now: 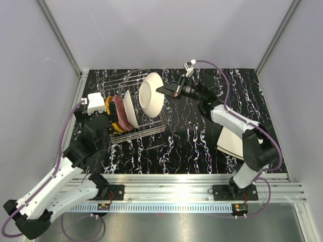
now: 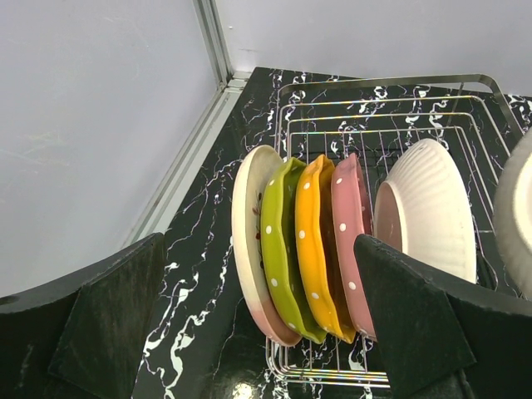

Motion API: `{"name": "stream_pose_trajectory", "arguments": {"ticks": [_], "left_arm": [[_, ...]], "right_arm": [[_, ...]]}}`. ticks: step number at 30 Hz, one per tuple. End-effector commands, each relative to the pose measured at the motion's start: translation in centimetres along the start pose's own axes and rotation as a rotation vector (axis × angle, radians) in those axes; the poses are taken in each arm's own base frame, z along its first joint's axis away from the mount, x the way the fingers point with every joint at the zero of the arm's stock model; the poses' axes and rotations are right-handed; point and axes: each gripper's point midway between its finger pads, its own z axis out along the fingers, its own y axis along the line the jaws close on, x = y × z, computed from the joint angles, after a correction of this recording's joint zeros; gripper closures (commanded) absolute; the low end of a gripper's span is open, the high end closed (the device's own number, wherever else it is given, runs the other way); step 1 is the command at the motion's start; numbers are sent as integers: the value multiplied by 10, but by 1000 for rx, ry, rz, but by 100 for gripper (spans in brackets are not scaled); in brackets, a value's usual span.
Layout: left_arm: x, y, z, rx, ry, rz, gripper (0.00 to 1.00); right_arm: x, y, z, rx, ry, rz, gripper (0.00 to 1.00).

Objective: Load the plates into the dish rack

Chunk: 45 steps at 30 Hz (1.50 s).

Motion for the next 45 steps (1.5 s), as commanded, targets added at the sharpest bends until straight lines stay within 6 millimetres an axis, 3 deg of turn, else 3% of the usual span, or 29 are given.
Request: {"name": "stream_pose_trajectory", "arguments": {"ticks": [1,16,23,34,45], "left_arm": [[-7,7,2,-42,-30,-39,1],[-4,12,4,-80,-38,-24,1],[-5,12,5,-87,-36,-19,1],[-5,11,5,-79,-35,-17,1],[-4,10,5,-68,-32,-15,1]], "right_arm": [[-32,75,1,-236,-61,-168,100],[-32,51,22,-300,-39,-113,100],[-23,27,34,-304,-3,-66,100],[-9,11,51,-311,34,-17,100],[12,-18,66,-170,68,-84,100]]}}
